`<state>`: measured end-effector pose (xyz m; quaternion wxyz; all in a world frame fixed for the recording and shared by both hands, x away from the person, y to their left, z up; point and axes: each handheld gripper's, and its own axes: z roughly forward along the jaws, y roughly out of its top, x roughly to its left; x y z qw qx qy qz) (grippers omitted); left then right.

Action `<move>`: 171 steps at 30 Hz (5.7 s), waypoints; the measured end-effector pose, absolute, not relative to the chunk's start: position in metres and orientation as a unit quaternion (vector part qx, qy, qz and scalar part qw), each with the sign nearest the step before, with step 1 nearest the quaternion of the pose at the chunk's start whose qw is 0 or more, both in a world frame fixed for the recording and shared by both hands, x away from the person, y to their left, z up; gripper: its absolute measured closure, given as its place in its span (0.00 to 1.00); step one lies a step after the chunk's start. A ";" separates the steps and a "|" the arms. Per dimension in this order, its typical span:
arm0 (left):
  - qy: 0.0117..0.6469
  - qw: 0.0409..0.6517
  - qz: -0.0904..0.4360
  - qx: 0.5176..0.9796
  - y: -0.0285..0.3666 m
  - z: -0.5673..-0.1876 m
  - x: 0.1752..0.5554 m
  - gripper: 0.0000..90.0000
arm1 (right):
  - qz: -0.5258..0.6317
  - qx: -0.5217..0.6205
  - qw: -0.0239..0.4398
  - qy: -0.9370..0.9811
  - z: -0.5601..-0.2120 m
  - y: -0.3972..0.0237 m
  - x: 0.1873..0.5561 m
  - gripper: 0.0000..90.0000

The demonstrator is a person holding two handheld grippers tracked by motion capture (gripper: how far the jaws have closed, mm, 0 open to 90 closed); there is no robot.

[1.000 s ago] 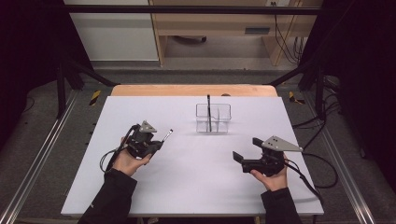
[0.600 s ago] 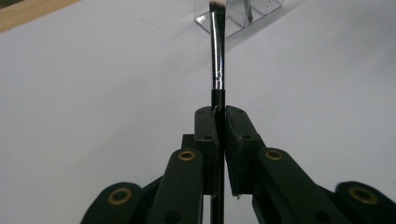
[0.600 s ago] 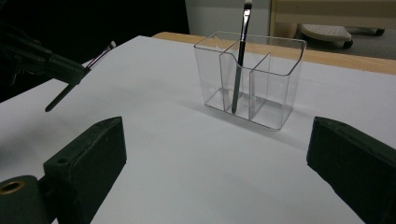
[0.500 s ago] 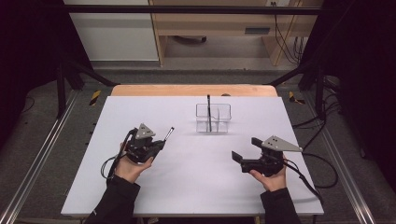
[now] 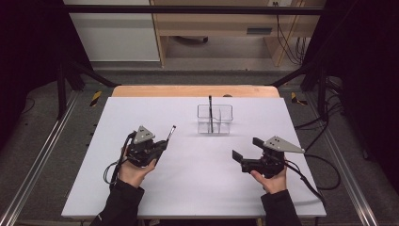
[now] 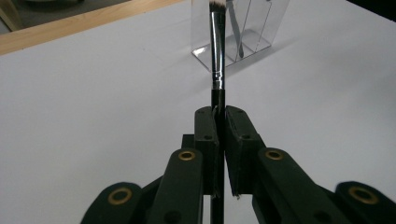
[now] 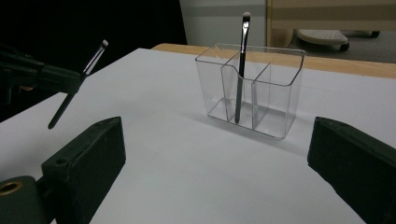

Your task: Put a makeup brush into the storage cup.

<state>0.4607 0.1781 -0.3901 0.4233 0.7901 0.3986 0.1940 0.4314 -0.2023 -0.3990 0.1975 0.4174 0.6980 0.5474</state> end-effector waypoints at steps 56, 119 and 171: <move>0.387 0.517 0.195 0.738 0.138 -0.407 0.434 0.93 | 0.581 0.422 0.160 0.677 -0.392 -0.134 0.454 0.09; 0.375 0.530 0.192 0.736 0.091 -0.412 0.424 0.93 | 0.610 0.455 0.065 0.646 -0.407 -0.110 0.460 0.63; 0.345 0.524 0.185 0.756 0.107 -0.389 0.430 0.64 | 0.631 0.453 0.058 0.628 -0.402 -0.114 0.462 0.93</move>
